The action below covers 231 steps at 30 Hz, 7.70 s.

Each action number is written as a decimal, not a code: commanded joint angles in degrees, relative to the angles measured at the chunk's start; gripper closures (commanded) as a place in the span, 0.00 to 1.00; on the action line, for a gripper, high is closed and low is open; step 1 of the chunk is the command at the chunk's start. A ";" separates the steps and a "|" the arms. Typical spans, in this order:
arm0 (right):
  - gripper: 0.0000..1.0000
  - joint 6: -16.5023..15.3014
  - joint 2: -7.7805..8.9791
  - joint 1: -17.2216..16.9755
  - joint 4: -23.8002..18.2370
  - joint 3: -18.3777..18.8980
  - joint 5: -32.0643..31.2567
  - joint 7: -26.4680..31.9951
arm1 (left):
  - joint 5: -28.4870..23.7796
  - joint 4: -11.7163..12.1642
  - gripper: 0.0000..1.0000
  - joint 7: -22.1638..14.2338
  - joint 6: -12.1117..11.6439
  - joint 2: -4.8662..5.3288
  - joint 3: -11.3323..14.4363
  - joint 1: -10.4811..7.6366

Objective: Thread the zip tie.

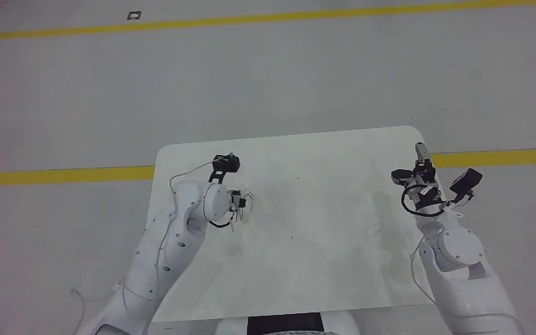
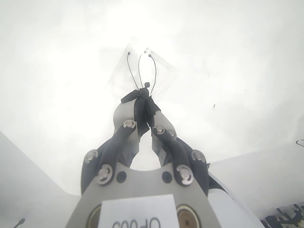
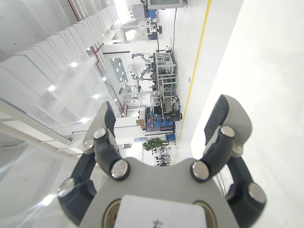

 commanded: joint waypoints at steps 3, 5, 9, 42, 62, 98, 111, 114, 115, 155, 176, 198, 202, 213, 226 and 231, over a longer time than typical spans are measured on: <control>0.00 0.00 0.00 0.00 0.00 0.00 0.00 0.00 | -1.34 -1.83 1.00 0.43 -1.03 0.33 -1.16 1.15; 0.00 0.00 0.00 0.00 0.00 0.00 0.00 0.00 | -1.57 -2.38 1.00 0.42 -1.41 0.51 -1.77 1.57; 0.00 0.00 0.00 0.00 0.00 0.00 0.00 0.00 | -1.85 -2.66 1.00 0.23 -1.74 0.64 -2.19 1.78; 0.00 0.00 0.00 0.00 0.00 0.00 0.00 0.00 | -47.47 16.31 1.00 -1.59 -38.83 9.26 -16.68 -0.62; 0.00 0.00 0.00 0.00 0.00 0.00 0.00 0.00 | -65.37 21.67 1.00 -0.08 -37.79 16.40 -4.50 -6.89; 0.00 0.00 0.00 0.00 0.00 0.00 0.00 0.00 | -99.42 31.94 1.00 -1.59 -38.83 22.80 9.16 -14.58; 0.00 11.17 -0.50 16.94 2.21 -15.94 -14.30 17.74 | -100.11 32.74 1.00 -1.59 -38.83 23.70 10.64 -15.31; 0.00 13.56 -1.17 21.85 4.43 -21.34 -16.66 20.07 | -100.33 31.99 1.00 -1.59 -38.83 24.22 10.55 -14.91; 0.00 14.15 -1.39 23.22 5.14 -22.74 -17.49 20.24 | -100.46 31.87 1.00 -1.59 -38.83 24.35 10.52 -14.81; 0.00 -9.70 -10.10 51.88 40.12 -47.35 -7.96 47.38 | -102.29 31.49 1.00 -1.59 -38.83 24.45 17.28 -17.50; 0.00 -19.48 -13.92 55.31 50.33 -48.83 4.98 64.83 | -98.26 29.61 1.00 -1.59 -38.83 22.21 15.84 -17.03; 0.00 -18.73 -13.92 54.11 49.17 -48.20 4.47 63.65 | -96.59 28.26 1.00 0.43 -38.29 22.58 15.04 -15.66; 0.00 -17.78 -13.69 52.96 47.14 -47.73 3.12 62.13 | -96.59 28.26 1.00 0.43 -38.29 22.58 15.04 -15.66; 0.64 -17.10 -13.84 53.14 47.08 -47.38 2.06 63.71 | -96.59 28.26 1.00 0.43 -38.29 22.58 15.04 -15.66; 0.70 -16.14 -14.66 54.16 48.73 -48.76 -0.67 64.24 | -96.59 28.26 1.00 0.43 -38.29 22.58 15.04 -15.66; 0.76 -15.93 -14.95 54.46 49.29 -49.07 -1.26 64.41 | -96.59 28.26 1.00 0.43 -38.29 22.58 15.04 -15.66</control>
